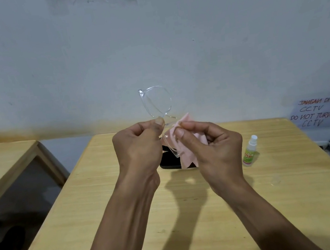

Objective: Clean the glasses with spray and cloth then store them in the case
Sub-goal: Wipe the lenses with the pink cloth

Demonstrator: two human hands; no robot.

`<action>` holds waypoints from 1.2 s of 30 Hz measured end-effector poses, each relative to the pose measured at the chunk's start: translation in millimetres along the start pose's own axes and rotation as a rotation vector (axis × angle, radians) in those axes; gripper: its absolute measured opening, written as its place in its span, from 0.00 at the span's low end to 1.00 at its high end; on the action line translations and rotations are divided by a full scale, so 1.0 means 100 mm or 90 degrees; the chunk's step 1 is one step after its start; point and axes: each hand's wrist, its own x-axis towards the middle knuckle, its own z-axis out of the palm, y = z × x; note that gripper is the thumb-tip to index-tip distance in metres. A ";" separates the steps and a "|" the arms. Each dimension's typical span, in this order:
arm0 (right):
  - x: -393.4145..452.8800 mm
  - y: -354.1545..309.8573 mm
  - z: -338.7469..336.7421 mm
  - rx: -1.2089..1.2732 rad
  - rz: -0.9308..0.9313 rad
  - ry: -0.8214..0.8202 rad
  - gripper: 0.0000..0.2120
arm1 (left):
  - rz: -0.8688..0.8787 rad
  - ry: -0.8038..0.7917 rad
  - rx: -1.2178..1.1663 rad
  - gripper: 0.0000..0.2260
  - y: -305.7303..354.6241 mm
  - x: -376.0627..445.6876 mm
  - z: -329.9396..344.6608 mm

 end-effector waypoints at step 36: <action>-0.08 0.12 -0.38 -0.103 -0.028 0.031 0.07 | 0.083 -0.086 0.254 0.10 -0.20 0.23 -0.55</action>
